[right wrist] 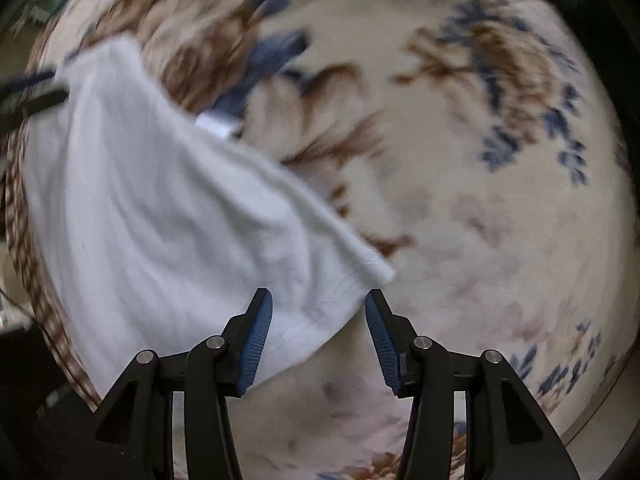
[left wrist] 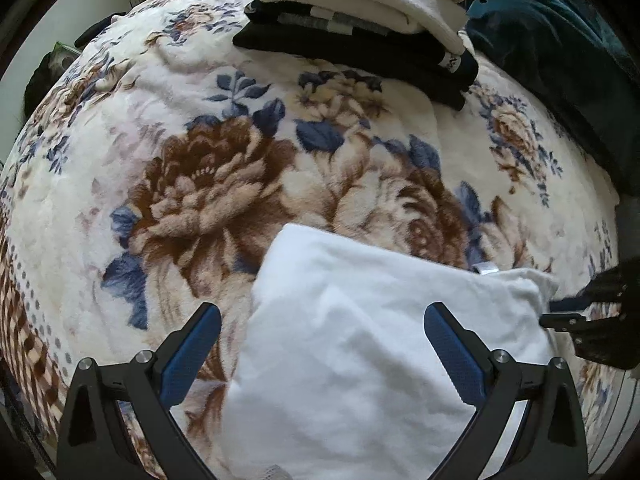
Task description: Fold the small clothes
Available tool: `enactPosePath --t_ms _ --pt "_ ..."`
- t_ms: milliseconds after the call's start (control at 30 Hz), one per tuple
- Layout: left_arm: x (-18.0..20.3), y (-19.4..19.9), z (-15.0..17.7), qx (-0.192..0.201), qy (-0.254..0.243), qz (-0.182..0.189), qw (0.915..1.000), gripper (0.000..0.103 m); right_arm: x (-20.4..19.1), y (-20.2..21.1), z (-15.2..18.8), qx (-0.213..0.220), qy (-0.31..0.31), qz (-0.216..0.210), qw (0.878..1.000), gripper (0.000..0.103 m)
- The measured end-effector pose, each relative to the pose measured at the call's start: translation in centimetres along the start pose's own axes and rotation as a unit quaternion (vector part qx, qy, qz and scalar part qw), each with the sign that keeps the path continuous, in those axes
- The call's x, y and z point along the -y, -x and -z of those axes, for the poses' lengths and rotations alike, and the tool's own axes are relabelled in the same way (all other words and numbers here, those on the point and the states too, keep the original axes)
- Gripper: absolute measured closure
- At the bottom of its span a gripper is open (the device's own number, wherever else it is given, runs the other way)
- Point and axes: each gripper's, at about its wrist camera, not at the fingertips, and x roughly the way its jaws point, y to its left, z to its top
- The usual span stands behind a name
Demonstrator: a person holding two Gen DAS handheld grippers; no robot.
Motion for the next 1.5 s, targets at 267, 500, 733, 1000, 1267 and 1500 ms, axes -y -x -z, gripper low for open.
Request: enactPosePath --t_ms 267,500,733,1000,1267,1500 --pt "-0.3 0.2 -0.7 0.006 -0.005 0.0 1.0 0.0 0.9 2.7 1.8 0.041 -0.082 -0.109 0.99 0.101" --pt "-1.5 -0.4 -0.5 -0.003 0.014 -0.003 0.9999 0.0 6.2 5.2 5.8 0.109 -0.269 -0.345 0.893 0.101" --pt "-2.2 -0.8 -0.7 -0.01 0.028 -0.005 0.9996 0.0 10.3 0.5 9.9 0.083 -0.494 -0.396 0.77 0.101" --pt "-1.3 0.0 -0.8 0.015 0.005 -0.034 0.9993 0.0 8.2 4.6 7.1 0.152 -0.402 -0.199 0.881 0.056" --pt "-3.7 -4.0 -0.1 -0.047 -0.004 -0.044 0.9979 0.0 4.3 0.8 2.4 0.092 -0.333 -0.119 0.931 0.031" --pt "-7.3 -1.9 0.1 -0.048 0.046 0.046 0.9968 0.0 5.3 1.7 6.2 0.092 -0.438 -0.077 0.891 0.031"
